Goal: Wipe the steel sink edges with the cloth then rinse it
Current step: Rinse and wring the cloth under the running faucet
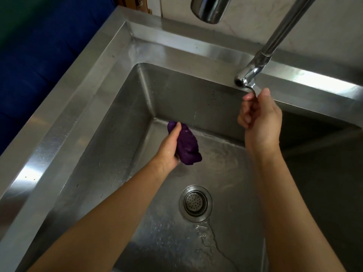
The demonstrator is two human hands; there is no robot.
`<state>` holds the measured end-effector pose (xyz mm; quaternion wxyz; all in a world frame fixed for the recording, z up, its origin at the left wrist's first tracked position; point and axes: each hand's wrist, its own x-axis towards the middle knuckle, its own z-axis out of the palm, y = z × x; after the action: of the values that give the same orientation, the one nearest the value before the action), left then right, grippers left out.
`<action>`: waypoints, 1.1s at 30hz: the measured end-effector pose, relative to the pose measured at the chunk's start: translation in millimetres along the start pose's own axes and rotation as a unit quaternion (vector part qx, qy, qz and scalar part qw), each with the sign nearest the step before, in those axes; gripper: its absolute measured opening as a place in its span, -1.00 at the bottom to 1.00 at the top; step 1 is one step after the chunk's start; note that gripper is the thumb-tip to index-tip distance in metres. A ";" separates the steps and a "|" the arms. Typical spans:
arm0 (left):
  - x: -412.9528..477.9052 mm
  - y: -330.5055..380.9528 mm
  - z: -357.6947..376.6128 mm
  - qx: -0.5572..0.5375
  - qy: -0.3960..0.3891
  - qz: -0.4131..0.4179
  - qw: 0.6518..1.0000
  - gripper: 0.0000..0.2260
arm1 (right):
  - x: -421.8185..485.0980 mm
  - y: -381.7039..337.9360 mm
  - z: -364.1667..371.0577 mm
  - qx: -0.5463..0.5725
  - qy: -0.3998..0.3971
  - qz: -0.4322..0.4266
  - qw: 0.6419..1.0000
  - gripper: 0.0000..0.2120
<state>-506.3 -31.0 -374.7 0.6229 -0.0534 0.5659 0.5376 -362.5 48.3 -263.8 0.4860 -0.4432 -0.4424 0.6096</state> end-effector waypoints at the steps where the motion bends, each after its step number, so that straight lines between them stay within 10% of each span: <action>1: 0.6 -0.3 0.1 -0.007 0.004 0.002 1.000 -0.69 | 0.2 4.8 0.1 0.002 0.000 -0.003 1.000 -0.61; 5: -3.4 -0.6 4.9 -0.028 0.008 0.005 1.000 -0.80 | -22.9 46.0 0.0 -0.237 -0.048 -0.123 0.962 -0.58; 9: -14.9 0.0 17.4 -0.038 -0.020 -0.032 0.999 -0.62 | -63.5 96.0 3.2 -0.542 -0.254 -0.202 0.775 -0.45; 15: -31.5 4.8 22.0 0.046 0.011 -0.106 0.993 -0.68 | -48.4 98.8 -5.9 -0.561 -0.169 -0.341 0.735 -0.63; 27: -38.1 -32.7 33.5 0.083 -0.007 0.145 0.986 -0.80 | -43.2 77.1 14.4 -0.400 0.055 0.084 0.911 -0.61; 31: -34.8 -24.2 35.3 0.096 0.101 0.128 0.982 -0.70 | -61.7 67.4 4.0 -0.395 -0.042 -0.047 0.916 -0.67; 33: -32.4 -18.0 36.7 0.072 0.127 0.083 0.986 -0.67 | -70.7 64.3 -1.4 -0.473 -0.189 -0.153 0.847 -0.53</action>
<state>-462.3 -33.5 -346.7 0.5010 -0.0290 0.6802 0.5343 -364.5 -29.9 -318.7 0.2118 -0.4225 -0.8228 0.3157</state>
